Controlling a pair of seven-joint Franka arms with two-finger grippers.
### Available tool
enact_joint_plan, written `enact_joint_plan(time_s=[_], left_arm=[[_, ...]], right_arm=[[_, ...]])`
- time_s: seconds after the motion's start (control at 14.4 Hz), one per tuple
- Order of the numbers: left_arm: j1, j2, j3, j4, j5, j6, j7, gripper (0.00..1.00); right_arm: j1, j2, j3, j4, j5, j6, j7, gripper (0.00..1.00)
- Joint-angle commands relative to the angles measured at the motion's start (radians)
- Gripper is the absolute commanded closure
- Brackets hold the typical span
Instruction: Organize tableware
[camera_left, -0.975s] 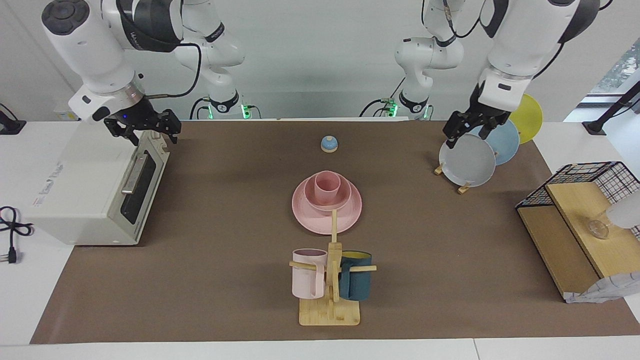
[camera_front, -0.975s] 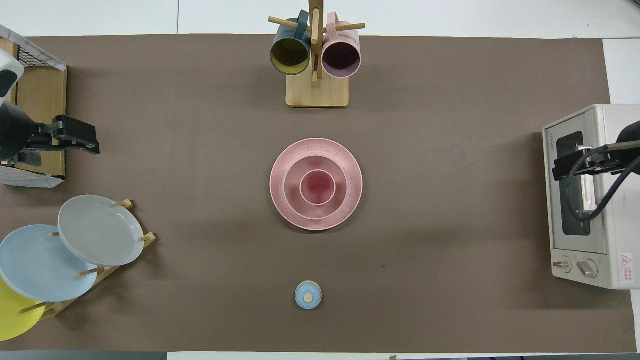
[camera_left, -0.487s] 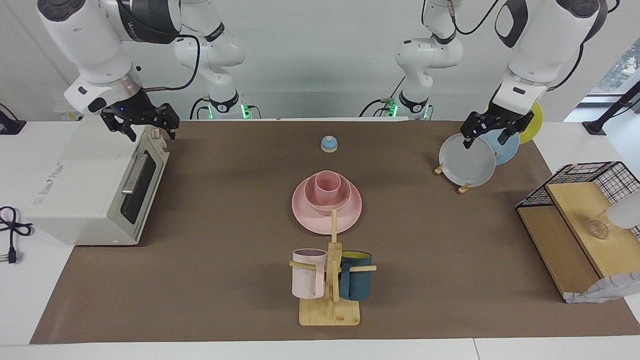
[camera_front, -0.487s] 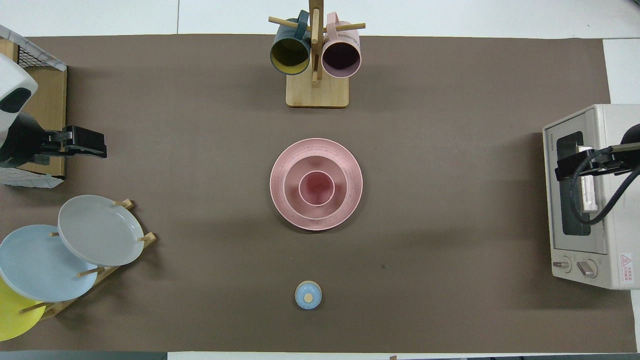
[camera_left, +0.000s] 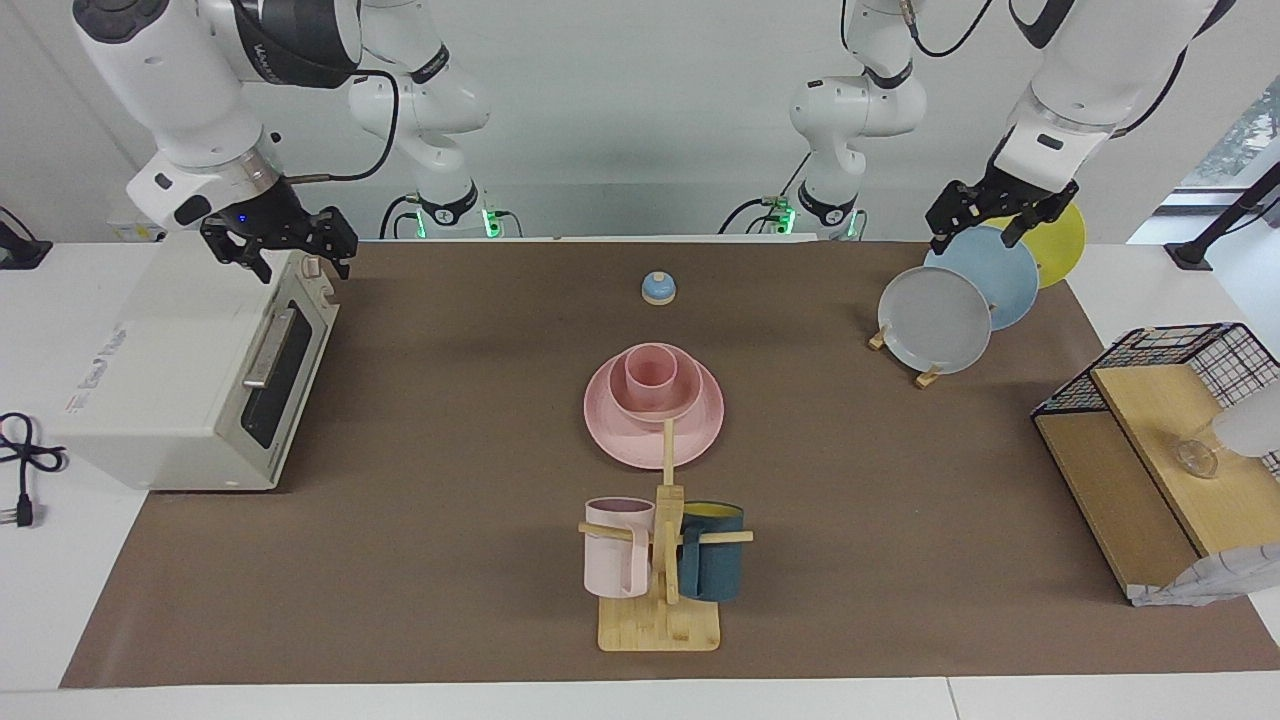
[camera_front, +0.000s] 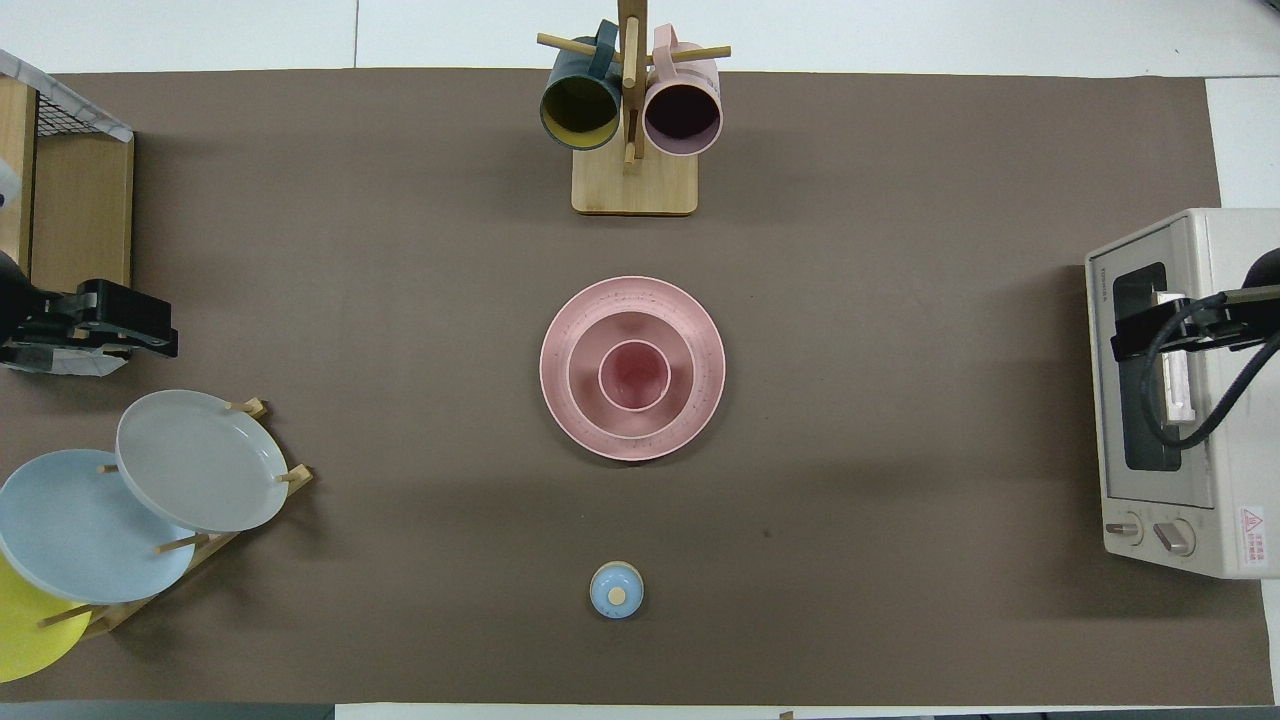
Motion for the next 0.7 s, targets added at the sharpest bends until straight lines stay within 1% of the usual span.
enact_joint_plan(time_s=[0.0,0.28,0.49,0.63], left_arm=[[0.004,-0.043,0.000,-0.057,-0.001,-0.007,0.017,0.00],[0.025,-0.048,-0.008,-0.075,-0.010,0.053,0.012,0.00],[0.029,-0.045,-0.008,-0.067,-0.025,0.056,0.021,0.00],[0.052,-0.042,-0.014,-0.063,-0.033,0.056,0.024,0.00]], right_arm=[[-0.020,-0.012,0.008,-0.007,0.031,-0.009,-0.019,0.00],[-0.020,-0.010,0.008,-0.009,0.031,-0.009,-0.019,0.00],[-0.020,-0.010,0.008,-0.009,0.031,-0.009,-0.019,0.00],[-0.020,-0.012,0.007,-0.007,0.031,-0.009,-0.019,0.00]])
